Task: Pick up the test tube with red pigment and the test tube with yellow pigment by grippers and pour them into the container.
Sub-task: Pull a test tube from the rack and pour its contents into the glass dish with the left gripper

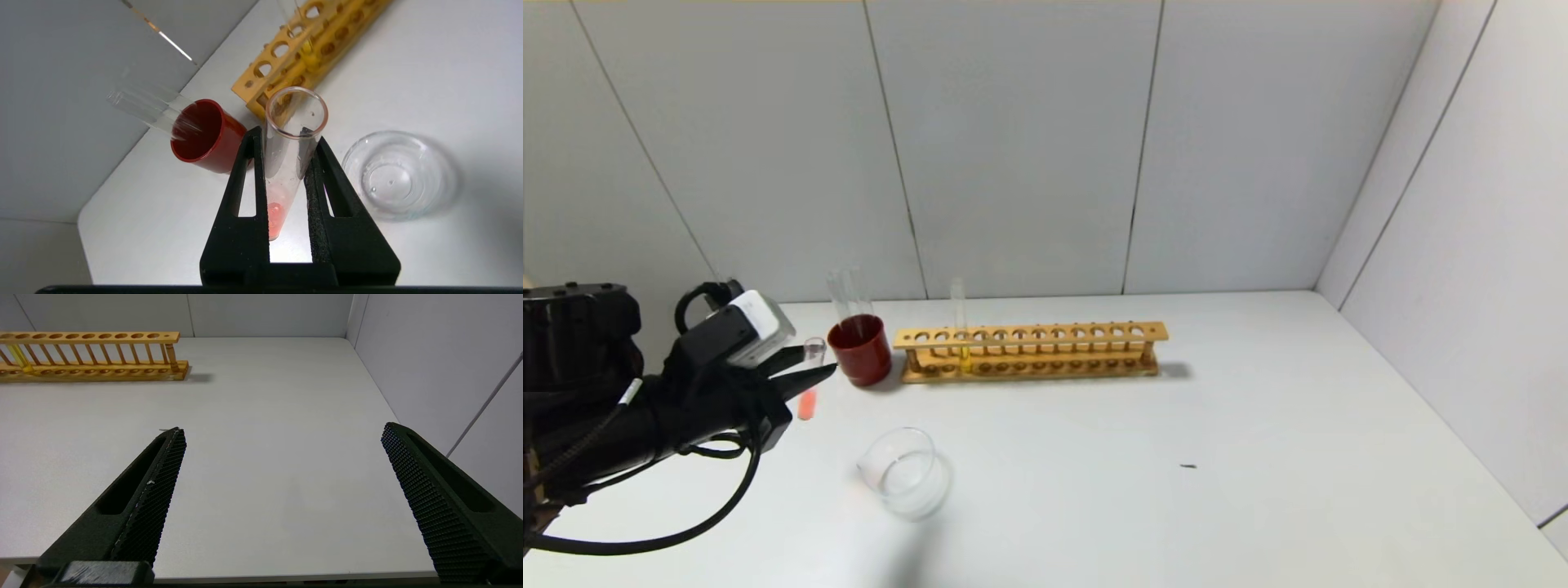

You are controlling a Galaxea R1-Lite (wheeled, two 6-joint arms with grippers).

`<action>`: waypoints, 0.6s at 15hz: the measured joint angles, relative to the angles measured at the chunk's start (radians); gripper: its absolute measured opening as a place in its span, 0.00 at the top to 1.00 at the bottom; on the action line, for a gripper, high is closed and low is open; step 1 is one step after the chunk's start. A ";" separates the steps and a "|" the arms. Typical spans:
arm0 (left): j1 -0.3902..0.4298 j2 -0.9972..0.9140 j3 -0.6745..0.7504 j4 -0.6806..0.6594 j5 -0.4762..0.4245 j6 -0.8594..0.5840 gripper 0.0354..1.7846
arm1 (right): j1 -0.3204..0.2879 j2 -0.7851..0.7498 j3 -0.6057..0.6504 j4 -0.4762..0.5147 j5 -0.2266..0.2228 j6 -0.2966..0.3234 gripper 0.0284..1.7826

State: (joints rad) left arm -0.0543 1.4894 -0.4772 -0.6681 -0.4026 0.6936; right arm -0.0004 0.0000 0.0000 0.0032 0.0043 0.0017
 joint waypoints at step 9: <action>-0.016 0.067 -0.099 0.097 -0.052 0.251 0.84 | 0.000 0.000 0.000 0.000 0.000 0.000 0.02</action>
State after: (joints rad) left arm -0.0700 1.5562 -0.5762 -0.5715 -0.4549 0.9443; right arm -0.0004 0.0000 0.0000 0.0032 0.0043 0.0017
